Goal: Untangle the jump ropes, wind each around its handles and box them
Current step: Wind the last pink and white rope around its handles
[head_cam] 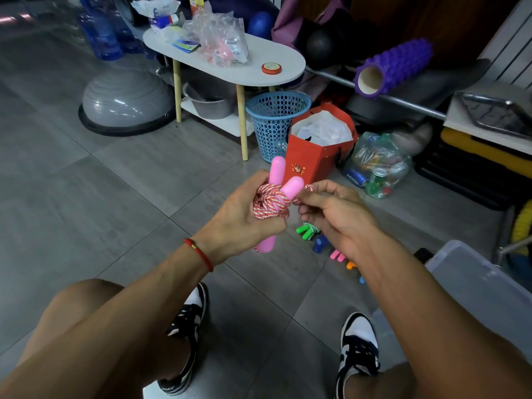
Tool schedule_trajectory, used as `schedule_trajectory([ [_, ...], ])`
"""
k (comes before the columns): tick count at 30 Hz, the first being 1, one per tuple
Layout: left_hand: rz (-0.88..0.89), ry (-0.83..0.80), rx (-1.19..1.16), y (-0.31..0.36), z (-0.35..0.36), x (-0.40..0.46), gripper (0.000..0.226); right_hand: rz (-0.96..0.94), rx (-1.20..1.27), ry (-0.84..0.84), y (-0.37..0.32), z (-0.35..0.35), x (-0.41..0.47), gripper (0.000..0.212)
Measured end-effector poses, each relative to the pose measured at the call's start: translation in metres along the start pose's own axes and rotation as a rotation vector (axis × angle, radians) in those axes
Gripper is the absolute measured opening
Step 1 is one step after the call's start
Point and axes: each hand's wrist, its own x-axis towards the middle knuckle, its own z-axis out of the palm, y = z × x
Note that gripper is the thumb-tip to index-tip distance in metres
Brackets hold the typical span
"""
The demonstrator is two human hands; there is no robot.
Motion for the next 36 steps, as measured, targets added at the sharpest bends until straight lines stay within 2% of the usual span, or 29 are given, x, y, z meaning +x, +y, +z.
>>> schedule_trajectory([
  [9, -0.184, -0.052, -0.716, 0.006, 0.005, 0.001, 0.042, 0.003, 0.105, -0.032, 0.002, 0.007, -0.01, 0.017],
  [11, -0.236, -0.055, -0.836, 0.008, 0.003, 0.003, 0.042, -0.003, 0.139, -0.02, 0.001, 0.009, -0.011, 0.018],
  [15, -0.264, -0.176, -1.006, 0.005, 0.001, 0.005, 0.051, -0.04, 0.172, 0.01, -0.003, 0.011, -0.012, 0.021],
  [19, -0.287, -0.178, -0.985, 0.005, 0.001, 0.007, 0.072, -0.09, 0.105, -0.04, -0.005, 0.006, -0.017, 0.017],
  [23, -0.278, -0.13, -0.902, 0.002, 0.002, 0.009, 0.062, -0.113, 0.067, -0.01, 0.001, 0.007, -0.018, 0.016],
  [27, -0.274, -0.009, -0.744, -0.002, -0.001, 0.013, 0.058, -0.15, 0.032, 0.031, 0.002, 0.003, -0.019, 0.017],
  [29, -0.255, -0.019, -0.713, -0.002, -0.002, 0.013, 0.05, -0.172, 0.014, 0.039, 0.001, 0.001, -0.021, 0.019],
  [32, -0.275, -0.06, -0.77, 0.002, -0.002, 0.012, 0.052, -0.164, 0.045, 0.03, 0.004, 0.004, -0.024, 0.016],
  [36, -0.318, -0.057, -0.986, 0.006, 0.0, 0.011, 0.057, -0.13, 0.057, -0.043, 0.009, 0.014, -0.031, 0.019],
])
